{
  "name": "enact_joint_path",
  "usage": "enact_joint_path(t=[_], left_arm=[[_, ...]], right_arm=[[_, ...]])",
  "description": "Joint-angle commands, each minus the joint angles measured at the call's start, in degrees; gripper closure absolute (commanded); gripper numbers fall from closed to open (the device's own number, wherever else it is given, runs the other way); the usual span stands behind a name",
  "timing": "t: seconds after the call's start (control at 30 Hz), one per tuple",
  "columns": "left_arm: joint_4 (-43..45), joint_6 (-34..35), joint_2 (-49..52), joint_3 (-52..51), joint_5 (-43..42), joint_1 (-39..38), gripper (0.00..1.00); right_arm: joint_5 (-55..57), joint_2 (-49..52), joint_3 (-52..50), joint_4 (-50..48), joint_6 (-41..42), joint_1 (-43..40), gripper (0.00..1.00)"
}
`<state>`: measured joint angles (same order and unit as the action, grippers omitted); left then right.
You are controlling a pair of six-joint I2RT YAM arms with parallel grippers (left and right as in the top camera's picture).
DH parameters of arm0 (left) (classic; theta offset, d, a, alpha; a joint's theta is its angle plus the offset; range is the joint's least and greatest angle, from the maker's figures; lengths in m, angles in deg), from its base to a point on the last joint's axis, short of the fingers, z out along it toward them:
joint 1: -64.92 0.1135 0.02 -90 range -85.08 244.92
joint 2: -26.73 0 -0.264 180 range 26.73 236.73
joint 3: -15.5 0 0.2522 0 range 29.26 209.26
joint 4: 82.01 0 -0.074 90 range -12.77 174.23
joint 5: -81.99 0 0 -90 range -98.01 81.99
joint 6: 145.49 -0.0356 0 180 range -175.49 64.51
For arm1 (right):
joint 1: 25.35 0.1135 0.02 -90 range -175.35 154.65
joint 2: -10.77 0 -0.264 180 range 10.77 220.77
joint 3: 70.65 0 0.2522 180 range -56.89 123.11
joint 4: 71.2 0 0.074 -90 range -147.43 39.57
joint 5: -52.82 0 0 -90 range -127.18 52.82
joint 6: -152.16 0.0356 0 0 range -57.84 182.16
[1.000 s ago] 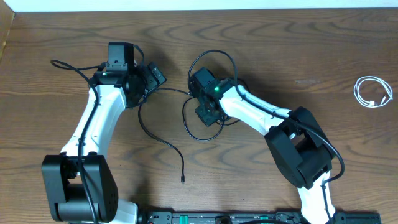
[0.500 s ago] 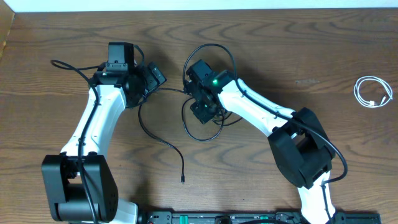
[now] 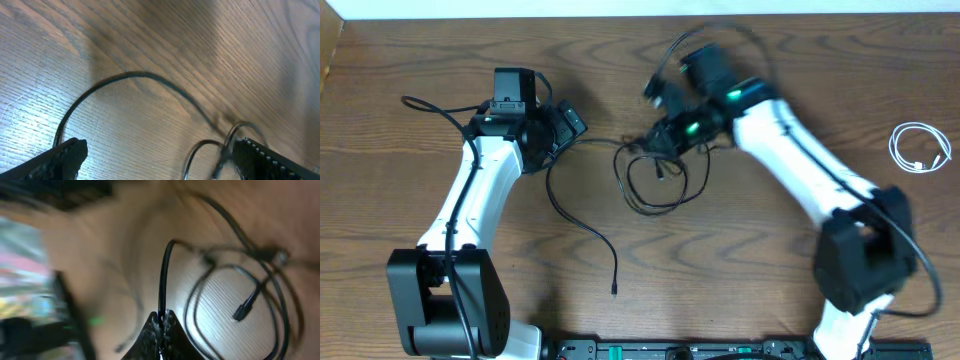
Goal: Untangle cables
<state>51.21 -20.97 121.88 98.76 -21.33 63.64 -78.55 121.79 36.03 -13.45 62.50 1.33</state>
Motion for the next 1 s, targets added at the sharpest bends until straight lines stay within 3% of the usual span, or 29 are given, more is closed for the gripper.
enact_joint_path(t=[0.0,0.23,0.5,0.97], left_arm=[[-0.2,-0.3,0.3,-0.8,0.8,0.2,0.02],[-0.2,-0.3,0.3,-0.8,0.8,0.2,0.02],[-0.2,-0.3,0.3,-0.8,0.8,0.2,0.02],[-0.2,-0.3,0.3,-0.8,0.8,0.2,0.02]], right_arm=[[-19.3,-4.5,1.4,-1.7,-0.9,-3.7,0.99],[-40.2,-7.2,1.4,-6.8,-0.9,-10.6,0.99],[-39.1,-7.2,1.1,-6.9,-0.9,-15.8,0.99],[3.8,-7.1,0.2,9.7,-0.9,-18.8,0.96]])
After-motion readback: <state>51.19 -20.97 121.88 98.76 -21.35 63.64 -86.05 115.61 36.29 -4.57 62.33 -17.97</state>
